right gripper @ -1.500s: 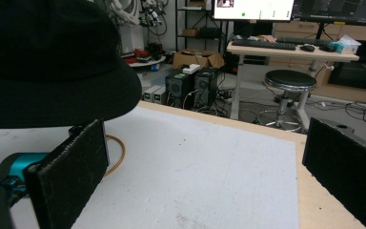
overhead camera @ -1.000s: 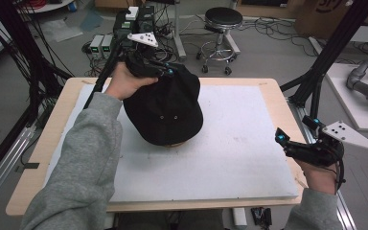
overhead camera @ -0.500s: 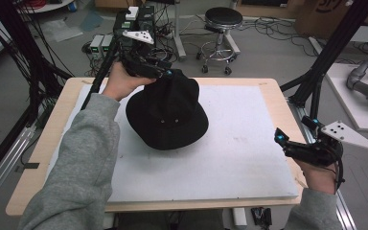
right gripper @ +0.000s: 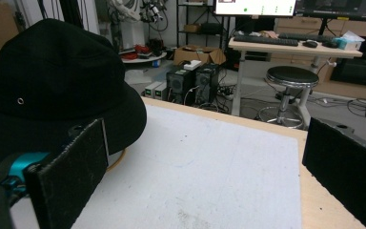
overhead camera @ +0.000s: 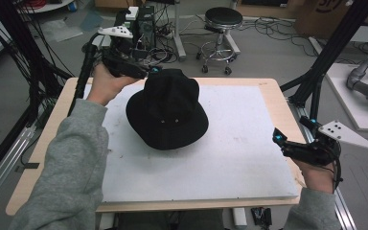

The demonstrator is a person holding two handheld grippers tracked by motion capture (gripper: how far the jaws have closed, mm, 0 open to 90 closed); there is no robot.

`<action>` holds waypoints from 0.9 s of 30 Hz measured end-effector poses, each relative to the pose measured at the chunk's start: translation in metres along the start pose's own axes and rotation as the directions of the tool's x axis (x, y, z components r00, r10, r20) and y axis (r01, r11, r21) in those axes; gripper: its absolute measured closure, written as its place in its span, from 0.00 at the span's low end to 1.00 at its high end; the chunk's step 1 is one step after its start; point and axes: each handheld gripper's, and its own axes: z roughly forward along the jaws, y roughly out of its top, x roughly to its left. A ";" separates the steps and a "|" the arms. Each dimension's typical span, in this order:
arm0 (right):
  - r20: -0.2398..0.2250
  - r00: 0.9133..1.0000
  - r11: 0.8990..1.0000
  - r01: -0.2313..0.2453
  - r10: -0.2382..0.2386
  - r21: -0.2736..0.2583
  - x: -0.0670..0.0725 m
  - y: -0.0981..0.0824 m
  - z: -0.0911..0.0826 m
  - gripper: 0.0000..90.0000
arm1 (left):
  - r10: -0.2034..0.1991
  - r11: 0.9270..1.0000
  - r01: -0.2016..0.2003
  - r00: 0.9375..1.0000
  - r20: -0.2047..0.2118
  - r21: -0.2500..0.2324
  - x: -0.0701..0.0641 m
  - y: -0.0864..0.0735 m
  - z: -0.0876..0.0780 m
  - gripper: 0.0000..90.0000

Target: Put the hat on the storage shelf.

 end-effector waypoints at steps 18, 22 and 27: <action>-0.007 1.000 1.000 0.006 -0.006 0.004 0.005 0.000 0.006 0.01 | -0.037 0.999 0.031 0.989 -0.143 -0.043 0.005 -0.046 -0.065 0.09; 0.019 1.000 1.000 0.005 -0.005 0.001 0.005 0.000 0.006 0.01 | -0.049 0.998 0.040 0.985 -0.166 -0.057 0.004 -0.055 -0.075 0.09; 0.037 0.999 1.000 -0.005 0.005 0.000 0.004 -0.002 0.007 0.01 | -0.056 0.998 0.046 0.979 -0.196 -0.053 0.003 -0.067 -0.081 0.09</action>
